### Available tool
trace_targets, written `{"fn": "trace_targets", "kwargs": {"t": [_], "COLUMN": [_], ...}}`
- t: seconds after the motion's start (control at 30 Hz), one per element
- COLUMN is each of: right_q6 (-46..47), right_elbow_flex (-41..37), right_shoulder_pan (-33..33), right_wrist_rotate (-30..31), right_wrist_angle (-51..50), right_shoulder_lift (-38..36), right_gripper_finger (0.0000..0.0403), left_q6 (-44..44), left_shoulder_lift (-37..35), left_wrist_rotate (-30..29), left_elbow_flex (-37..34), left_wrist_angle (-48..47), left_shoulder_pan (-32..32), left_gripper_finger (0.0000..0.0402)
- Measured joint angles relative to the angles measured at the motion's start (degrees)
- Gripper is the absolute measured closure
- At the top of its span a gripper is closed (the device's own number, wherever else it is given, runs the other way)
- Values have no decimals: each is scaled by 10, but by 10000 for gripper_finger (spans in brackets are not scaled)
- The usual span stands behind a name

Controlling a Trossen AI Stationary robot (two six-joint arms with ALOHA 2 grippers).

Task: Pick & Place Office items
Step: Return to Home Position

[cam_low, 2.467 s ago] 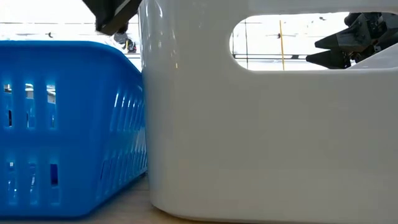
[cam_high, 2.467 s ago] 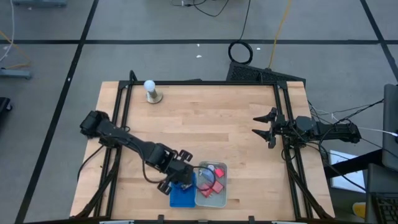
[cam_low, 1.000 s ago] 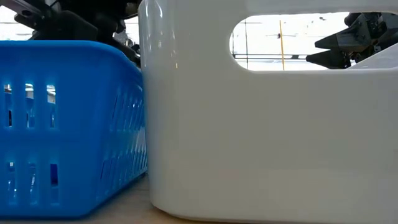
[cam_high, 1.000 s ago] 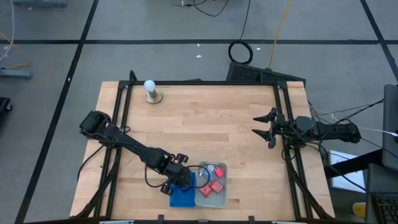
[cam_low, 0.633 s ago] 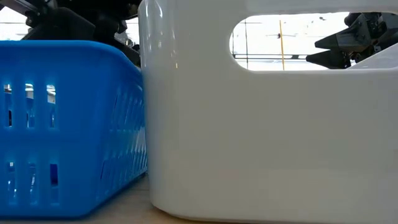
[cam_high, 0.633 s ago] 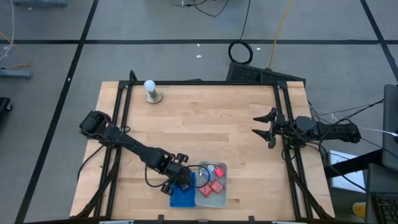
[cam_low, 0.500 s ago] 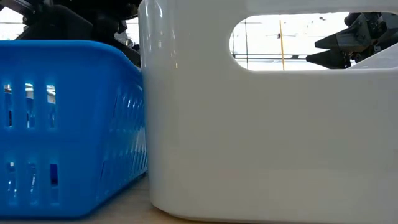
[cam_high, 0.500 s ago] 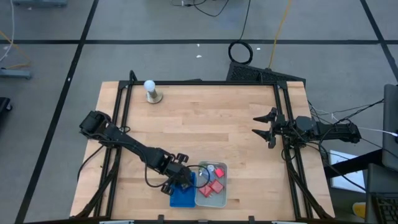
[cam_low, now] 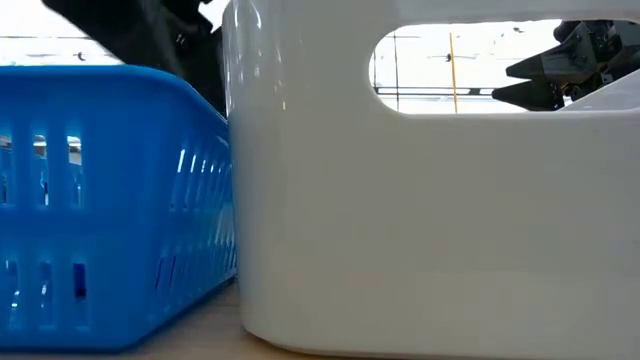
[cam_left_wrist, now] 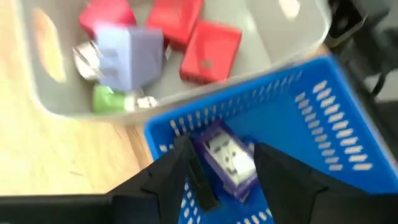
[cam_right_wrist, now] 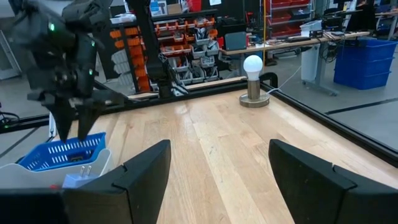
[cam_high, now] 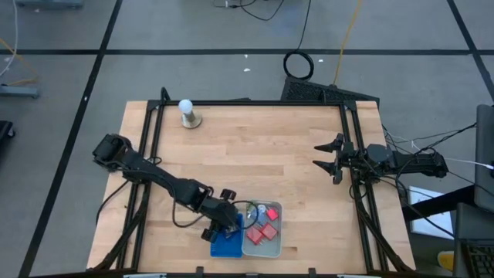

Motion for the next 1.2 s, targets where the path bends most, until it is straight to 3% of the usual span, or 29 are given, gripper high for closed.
{"fn": "trace_targets", "kwargs": {"t": [0.47,0.73,0.97,1.2], "right_q6": [0,0,0,0], "right_elbow_flex": [0,0,0,0], "right_shoulder_pan": [0,0,0,0], "right_wrist_rotate": [0,0,0,0], "right_wrist_angle": [0,0,0,0], "right_shoulder_lift": [0,0,0,0], "right_gripper_finger": [138,138,138,138], "left_q6": [-11,0,1,11], "left_shoulder_lift": [-102,-123,-153,-254], "left_wrist_rotate": [-26,-24,65,43], "left_elbow_flex": [0,0,0,-61], "left_wrist_angle": [16,80,158,156], "left_shoulder_pan": [50,94,142,196], "left_gripper_finger": [163,137,139,157]}}
